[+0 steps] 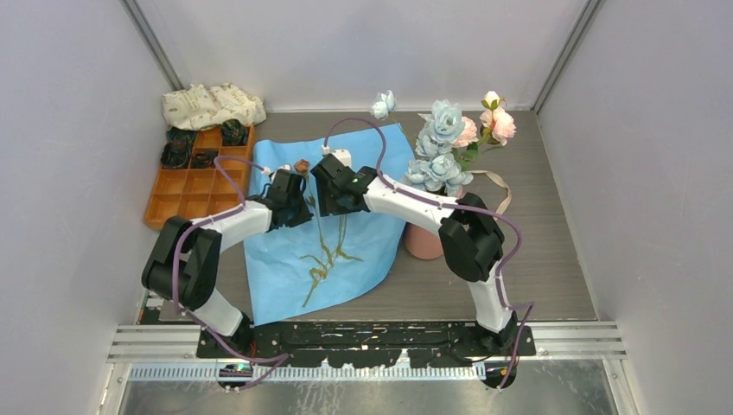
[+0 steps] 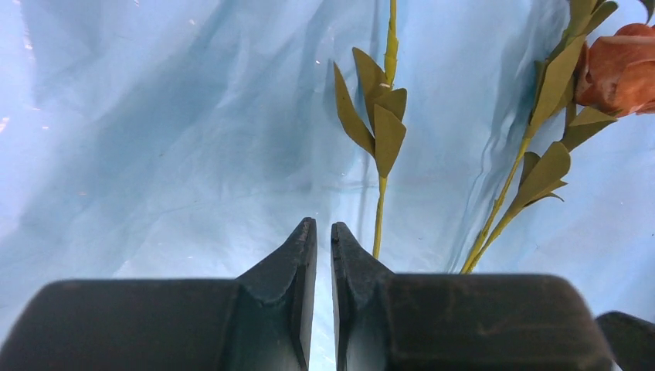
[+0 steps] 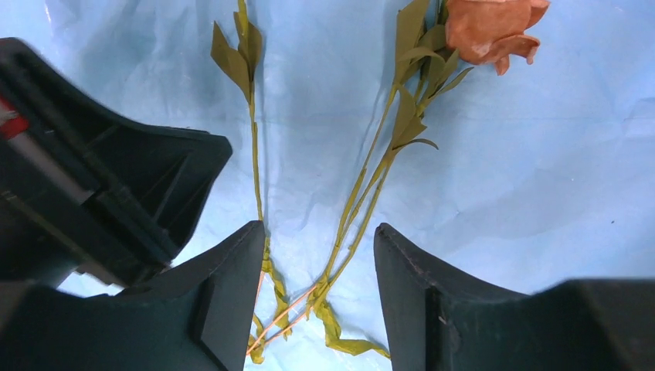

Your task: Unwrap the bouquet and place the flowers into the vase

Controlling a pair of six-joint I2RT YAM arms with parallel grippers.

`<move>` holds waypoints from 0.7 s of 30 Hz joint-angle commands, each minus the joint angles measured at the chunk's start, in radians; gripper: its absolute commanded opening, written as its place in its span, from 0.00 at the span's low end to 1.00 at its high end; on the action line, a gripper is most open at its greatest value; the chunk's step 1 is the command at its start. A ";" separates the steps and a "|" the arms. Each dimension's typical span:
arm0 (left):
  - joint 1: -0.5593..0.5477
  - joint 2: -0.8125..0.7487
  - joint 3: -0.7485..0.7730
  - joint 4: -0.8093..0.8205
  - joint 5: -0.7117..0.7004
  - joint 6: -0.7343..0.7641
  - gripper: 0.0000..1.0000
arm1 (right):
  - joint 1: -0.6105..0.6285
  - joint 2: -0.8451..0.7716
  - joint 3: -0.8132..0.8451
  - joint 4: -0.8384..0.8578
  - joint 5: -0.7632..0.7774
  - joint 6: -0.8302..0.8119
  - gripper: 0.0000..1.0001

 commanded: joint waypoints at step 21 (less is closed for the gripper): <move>-0.002 0.122 0.165 -0.023 -0.095 0.067 0.14 | -0.036 0.069 -0.120 0.158 -0.051 0.130 0.65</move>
